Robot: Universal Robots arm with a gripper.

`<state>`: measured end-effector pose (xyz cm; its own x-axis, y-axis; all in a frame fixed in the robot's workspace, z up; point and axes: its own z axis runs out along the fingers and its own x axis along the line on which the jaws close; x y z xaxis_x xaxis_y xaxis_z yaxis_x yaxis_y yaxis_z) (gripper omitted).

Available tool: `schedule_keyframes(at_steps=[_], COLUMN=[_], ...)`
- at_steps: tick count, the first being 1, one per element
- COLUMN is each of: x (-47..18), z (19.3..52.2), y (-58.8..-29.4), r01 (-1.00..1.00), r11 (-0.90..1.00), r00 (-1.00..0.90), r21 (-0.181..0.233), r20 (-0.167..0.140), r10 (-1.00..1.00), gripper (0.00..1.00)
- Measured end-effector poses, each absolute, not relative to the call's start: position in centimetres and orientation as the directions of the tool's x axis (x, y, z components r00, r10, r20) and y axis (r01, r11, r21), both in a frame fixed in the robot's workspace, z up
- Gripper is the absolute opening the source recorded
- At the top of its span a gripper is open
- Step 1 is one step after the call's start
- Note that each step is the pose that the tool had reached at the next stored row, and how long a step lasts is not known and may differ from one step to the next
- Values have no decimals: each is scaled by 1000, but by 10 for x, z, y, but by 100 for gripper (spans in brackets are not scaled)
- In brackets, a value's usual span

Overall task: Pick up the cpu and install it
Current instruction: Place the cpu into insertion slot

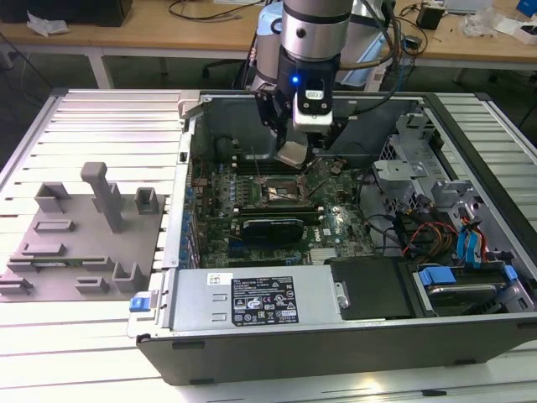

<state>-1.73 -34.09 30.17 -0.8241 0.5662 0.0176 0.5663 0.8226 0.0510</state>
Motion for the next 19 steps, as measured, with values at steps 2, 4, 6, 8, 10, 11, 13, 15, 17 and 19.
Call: schedule_keyframes(at_steps=[2, 4, 6, 8, 10, 11, 13, 15, 17, 19], x=[-17, -17, -17, -17, -17, -17, -17, -17, -17, -17], z=[302, 302, 302, 301, 301, 301, 301, 301, 301, 301], y=[-341, -341, -341, -341, -341, -341, -341, -341, -341, -341], r01=[593, 623, 660, 698, 738, 758, 790, 817, 840, 864], r11=[804, 781, 750, 714, 673, 650, 611, 574, 540, 502], r00=[-805, -782, -751, -716, -674, -652, -613, -575, -542, -503], r21=[51, 51, 51, 51, 51, 51, 51, 51, 51, 51], r20=[18, 18, 18, 18, 18, 18, 18, 18, 18, 18], r10=[593, 623, 660, 698, 738, 758, 790, 818, 840, 864], gripper=[55, 55, 55, 55, 55, 55, 55, 55, 55, 55])
